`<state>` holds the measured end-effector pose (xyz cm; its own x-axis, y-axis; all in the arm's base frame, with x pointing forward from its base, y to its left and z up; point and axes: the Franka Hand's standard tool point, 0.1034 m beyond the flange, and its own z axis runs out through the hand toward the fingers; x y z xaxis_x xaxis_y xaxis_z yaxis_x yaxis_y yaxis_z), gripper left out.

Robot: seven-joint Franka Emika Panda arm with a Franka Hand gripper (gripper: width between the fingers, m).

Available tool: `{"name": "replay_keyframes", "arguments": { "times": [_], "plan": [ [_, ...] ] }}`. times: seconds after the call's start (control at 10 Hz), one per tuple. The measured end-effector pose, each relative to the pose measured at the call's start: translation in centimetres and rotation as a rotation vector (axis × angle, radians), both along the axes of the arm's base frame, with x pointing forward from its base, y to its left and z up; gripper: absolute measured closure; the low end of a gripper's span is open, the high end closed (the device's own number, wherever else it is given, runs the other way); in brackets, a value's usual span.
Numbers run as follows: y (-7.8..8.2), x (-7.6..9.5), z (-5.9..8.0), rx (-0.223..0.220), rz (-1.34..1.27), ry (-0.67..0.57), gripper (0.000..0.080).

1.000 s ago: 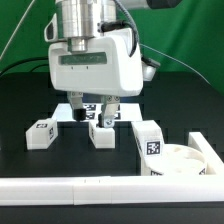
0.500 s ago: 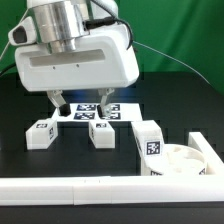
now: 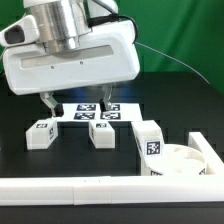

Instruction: Assemble stool

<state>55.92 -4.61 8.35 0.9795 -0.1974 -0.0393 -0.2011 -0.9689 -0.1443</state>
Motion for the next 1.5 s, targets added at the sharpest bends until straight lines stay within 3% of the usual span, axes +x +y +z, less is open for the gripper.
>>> {"name": "replay_keyframes", "arguments": {
  "times": [0.2, 0.4, 0.6, 0.8, 1.0, 1.3, 1.5],
  "plan": [
    [2.8, -1.4, -1.3, -0.046, -0.031, 0.106, 0.0151],
    [2.2, -1.6, -1.2, -0.035, -0.007, 0.137, 0.0151],
    [2.5, -1.9, -1.3, 0.019, 0.008, 0.289, 0.0151],
    [2.7, -4.2, -1.9, 0.097, 0.041, 0.532, 0.0151],
    [2.6, -3.8, -2.9, 0.106, 0.059, 0.616, 0.0151],
    [2.3, -5.1, -3.1, 0.151, 0.061, 0.797, 0.0151],
    [2.5, -5.5, -4.4, 0.153, 0.067, 0.838, 0.0151]
  ]
}}
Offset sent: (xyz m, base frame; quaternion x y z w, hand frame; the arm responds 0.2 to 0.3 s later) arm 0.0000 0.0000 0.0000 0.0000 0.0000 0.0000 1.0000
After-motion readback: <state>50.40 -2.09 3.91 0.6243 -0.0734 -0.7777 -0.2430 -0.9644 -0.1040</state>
